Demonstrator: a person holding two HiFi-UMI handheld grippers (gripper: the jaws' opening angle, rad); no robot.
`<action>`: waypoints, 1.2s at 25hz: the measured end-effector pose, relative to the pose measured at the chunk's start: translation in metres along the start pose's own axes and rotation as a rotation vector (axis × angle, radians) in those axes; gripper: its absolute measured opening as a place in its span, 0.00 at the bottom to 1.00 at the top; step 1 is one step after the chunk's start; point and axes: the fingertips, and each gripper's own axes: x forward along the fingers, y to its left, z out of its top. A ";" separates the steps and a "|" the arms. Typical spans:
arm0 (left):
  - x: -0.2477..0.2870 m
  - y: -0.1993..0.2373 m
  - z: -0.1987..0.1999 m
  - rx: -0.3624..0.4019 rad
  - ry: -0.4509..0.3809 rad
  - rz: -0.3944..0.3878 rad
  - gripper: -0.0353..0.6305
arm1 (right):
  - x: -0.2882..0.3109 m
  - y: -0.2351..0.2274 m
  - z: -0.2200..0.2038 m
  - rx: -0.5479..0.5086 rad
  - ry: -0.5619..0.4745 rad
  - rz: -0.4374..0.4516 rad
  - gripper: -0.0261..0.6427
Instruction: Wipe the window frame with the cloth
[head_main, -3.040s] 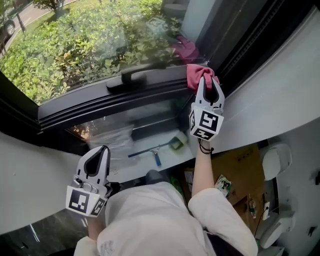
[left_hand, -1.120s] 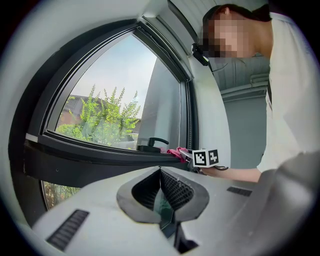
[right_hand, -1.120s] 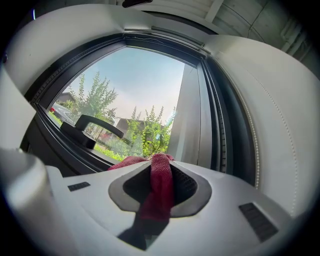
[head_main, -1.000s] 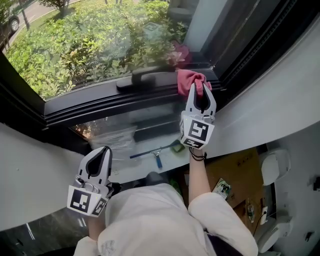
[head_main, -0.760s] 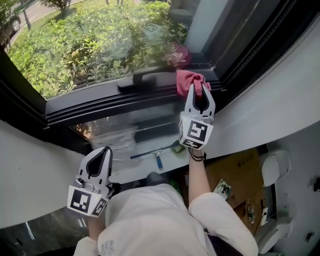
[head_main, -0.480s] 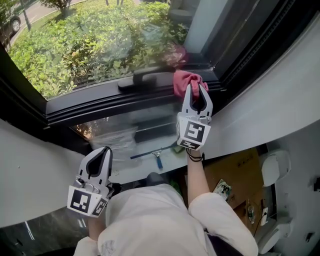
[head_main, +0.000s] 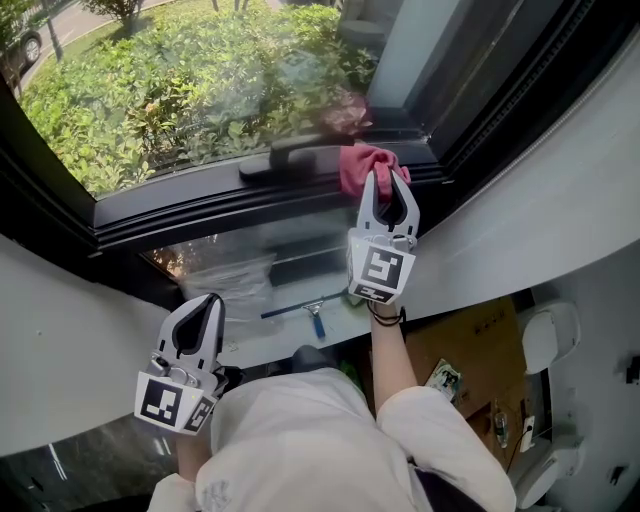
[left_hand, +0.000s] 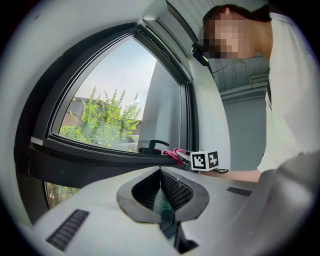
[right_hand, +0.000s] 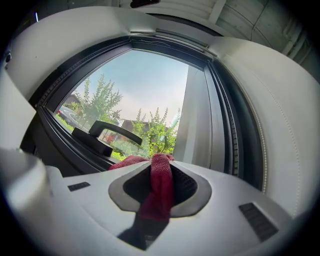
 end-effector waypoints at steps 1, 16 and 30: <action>-0.001 0.001 0.000 -0.001 0.000 0.002 0.07 | 0.000 0.002 0.001 -0.001 -0.001 0.001 0.17; -0.010 0.011 0.000 -0.011 -0.009 0.021 0.07 | -0.004 0.027 0.002 -0.001 0.018 0.018 0.17; -0.016 0.014 0.005 -0.006 -0.020 0.025 0.07 | -0.007 0.053 0.038 -0.016 -0.057 0.060 0.17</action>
